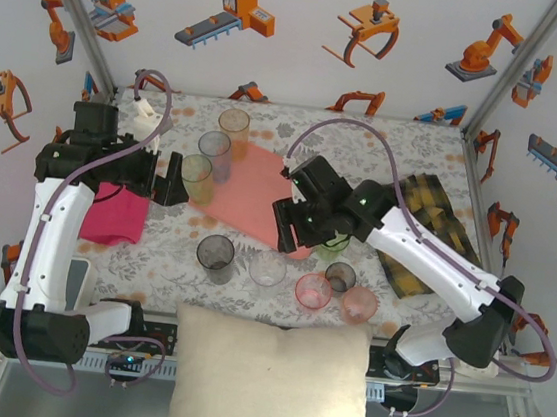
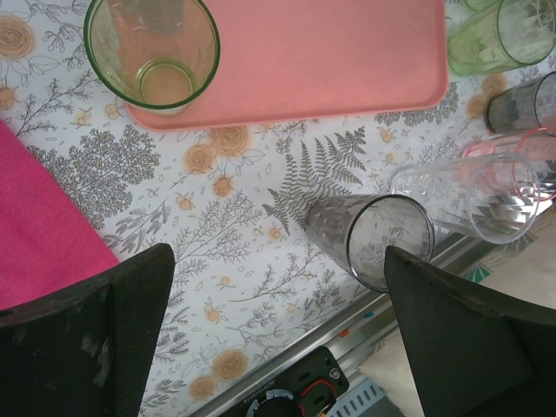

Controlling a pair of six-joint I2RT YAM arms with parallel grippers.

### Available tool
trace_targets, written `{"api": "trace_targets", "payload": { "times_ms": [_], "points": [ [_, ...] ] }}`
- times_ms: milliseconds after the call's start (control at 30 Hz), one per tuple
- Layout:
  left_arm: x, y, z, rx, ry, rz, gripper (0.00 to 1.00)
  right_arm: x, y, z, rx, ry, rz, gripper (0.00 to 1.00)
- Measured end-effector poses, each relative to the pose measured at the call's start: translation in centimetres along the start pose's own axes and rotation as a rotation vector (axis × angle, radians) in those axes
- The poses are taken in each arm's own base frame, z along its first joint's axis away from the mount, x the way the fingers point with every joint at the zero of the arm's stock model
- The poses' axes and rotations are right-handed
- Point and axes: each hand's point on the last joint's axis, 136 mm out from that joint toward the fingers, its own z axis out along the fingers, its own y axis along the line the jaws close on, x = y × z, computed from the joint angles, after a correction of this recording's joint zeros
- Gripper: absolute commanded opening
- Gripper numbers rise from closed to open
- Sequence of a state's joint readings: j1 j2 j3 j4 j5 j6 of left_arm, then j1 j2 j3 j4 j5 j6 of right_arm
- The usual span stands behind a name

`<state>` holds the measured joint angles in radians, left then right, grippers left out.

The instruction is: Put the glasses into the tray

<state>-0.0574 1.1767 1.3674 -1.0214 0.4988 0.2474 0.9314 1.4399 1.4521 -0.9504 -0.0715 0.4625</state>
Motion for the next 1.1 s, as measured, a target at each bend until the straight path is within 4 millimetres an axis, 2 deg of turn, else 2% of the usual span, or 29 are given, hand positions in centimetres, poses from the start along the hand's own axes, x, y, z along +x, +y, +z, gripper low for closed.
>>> {"api": "trace_targets", "payload": {
  "times_ms": [133, 267, 500, 700, 1100],
  "points": [
    [0.0, 0.0, 0.0, 0.000, -0.002, 0.002, 1.00, 1.0, 0.1, 1.5, 0.006, 0.027, -0.002, 0.57],
    [-0.1, 0.0, 0.0, 0.000, -0.003, 0.002, 1.00, 0.9, 0.6, 1.9, 0.008, 0.011, -0.016, 0.56],
    [-0.2, 0.0, 0.0, -0.001, -0.009, 0.005, 1.00, 1.3, -0.2, 2.9, 0.048, 0.004, -0.017, 0.56],
    [-0.2, 0.0, 0.1, 0.002, -0.008, 0.001, 1.00, 1.2, 0.0, 3.5, 0.065, -0.001, -0.031, 0.54],
    [0.0, 0.0, 0.3, 0.007, -0.007, -0.004, 1.00, 2.3, 0.5, 5.7, 0.096, 0.046, -0.068, 0.48]
  ]
}}
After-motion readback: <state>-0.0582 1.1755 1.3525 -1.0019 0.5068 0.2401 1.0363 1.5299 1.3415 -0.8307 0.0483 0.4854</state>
